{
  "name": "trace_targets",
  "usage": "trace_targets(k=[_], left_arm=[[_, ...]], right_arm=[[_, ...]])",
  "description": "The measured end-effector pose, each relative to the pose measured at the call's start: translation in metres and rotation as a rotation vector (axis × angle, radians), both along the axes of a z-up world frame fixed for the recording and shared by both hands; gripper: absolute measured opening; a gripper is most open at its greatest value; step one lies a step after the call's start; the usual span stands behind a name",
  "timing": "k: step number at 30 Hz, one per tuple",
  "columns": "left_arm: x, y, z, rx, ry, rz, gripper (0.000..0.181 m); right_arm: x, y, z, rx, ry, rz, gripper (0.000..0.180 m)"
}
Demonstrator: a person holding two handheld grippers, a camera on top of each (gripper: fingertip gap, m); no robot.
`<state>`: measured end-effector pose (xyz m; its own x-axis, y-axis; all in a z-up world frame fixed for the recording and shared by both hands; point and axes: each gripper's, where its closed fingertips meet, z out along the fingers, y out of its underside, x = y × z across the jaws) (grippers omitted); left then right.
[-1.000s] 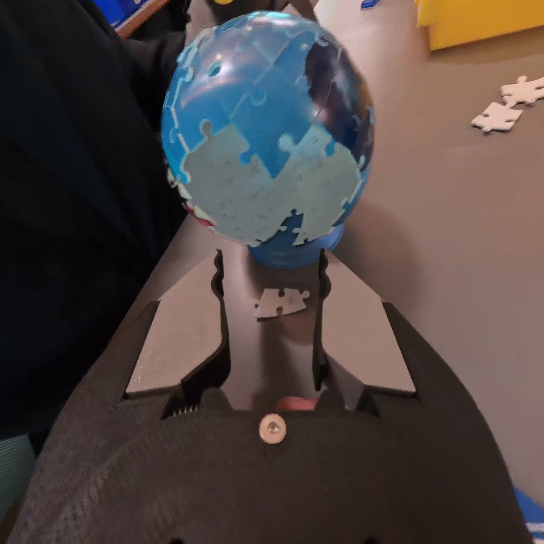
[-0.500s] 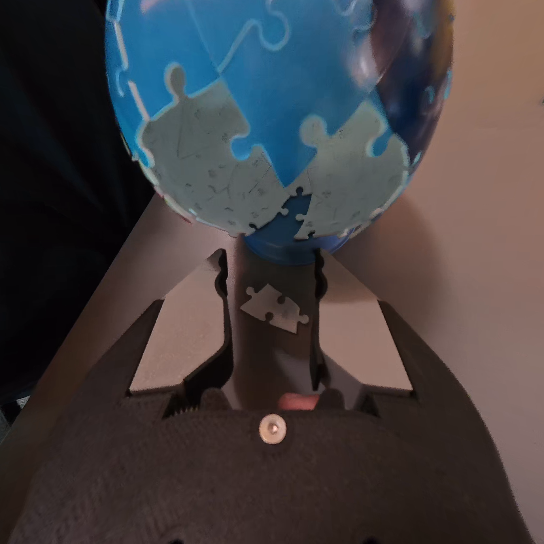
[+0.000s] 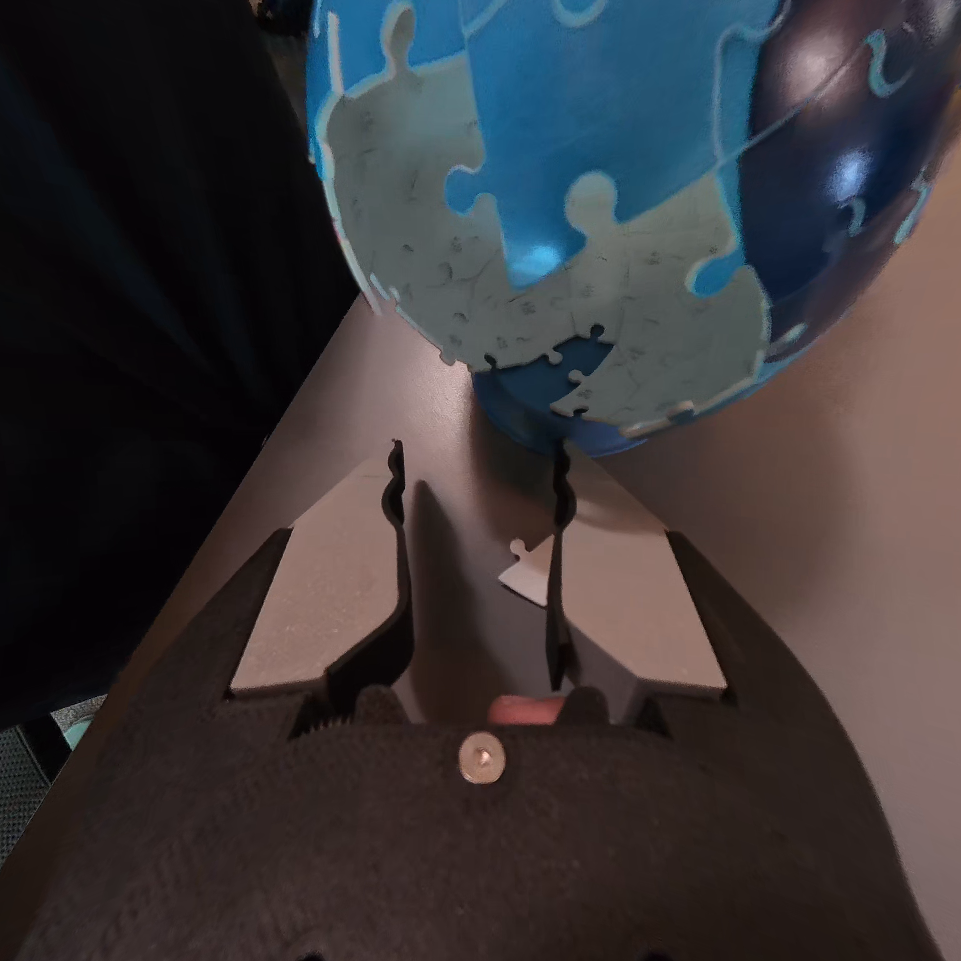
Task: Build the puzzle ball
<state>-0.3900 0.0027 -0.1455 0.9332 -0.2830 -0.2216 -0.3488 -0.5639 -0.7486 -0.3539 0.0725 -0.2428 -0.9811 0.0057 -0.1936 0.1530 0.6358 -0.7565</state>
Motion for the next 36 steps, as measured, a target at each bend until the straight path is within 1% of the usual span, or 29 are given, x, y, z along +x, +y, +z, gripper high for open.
trace_targets(k=[2, 6, 9, 11, 15, 17, 20, 22, 24, 26, 28, 29, 31, 34, 36], left_arm=[[0.001, 0.005, 0.002, -0.054, -0.03, -0.074, 0.108], [-0.011, 0.017, -0.002, -0.163, 0.004, -0.131, 0.109], [-0.009, 0.025, -0.005, -0.204, 0.012, -0.175, 0.109], [-0.01, 0.026, -0.011, -0.238, 0.04, -0.187, 0.112], [-0.006, 0.028, -0.016, -0.261, 0.042, -0.223, 0.112], [-0.006, 0.029, -0.017, -0.267, 0.037, -0.229, 0.113], [-0.005, 0.028, -0.018, -0.284, 0.034, -0.241, 0.112], [-0.005, 0.028, -0.019, -0.291, 0.039, -0.245, 0.112], [-0.005, 0.028, -0.019, -0.293, 0.04, -0.248, 0.112], [-0.005, 0.027, -0.019, -0.292, 0.034, -0.255, 0.113], [-0.005, 0.026, -0.018, -0.291, 0.02, -0.266, 0.113], [-0.005, 0.027, -0.018, -0.292, 0.015, -0.273, 0.113], [-0.006, 0.026, -0.018, -0.302, 0.017, -0.283, 0.113], [-0.007, 0.024, -0.017, -0.31, 0.029, -0.286, 0.113], [-0.009, 0.023, -0.015, -0.301, 0.038, -0.279, 0.113]], right_arm=[[0.003, -0.001, 0.0, 0.002, 0.003, 0.005, 0.054], [0.0, 0.007, 0.002, 0.019, 0.038, -0.042, 0.058], [-0.008, 0.022, 0.014, -0.002, 0.067, -0.145, 0.058], [-0.013, 0.037, 0.016, 0.015, 0.084, -0.238, 0.062], [-0.022, 0.07, 0.005, 0.109, 0.19, -0.384, 0.058], [-0.024, 0.078, -0.002, 0.138, 0.194, -0.422, 0.057], [-0.021, 0.074, -0.005, 0.134, 0.123, -0.437, 0.059], [-0.026, 0.073, -0.007, 0.165, 0.122, -0.513, 0.055], [-0.026, 0.076, -0.008, 0.223, 0.097, -0.631, 0.053], [-0.017, 0.071, -0.005, 0.212, 0.08, -0.697, 0.045], [-0.01, 0.064, -0.002, 0.196, 0.099, -0.713, 0.05], [-0.011, 0.062, 0.0, 0.191, 0.118, -0.732, 0.057], [-0.016, 0.06, 0.003, 0.188, 0.13, -0.755, 0.064], [-0.016, 0.047, -0.001, 0.157, 0.037, -0.738, 0.068], [-0.021, 0.045, -0.005, 0.163, 0.012, -0.77, 0.072]])
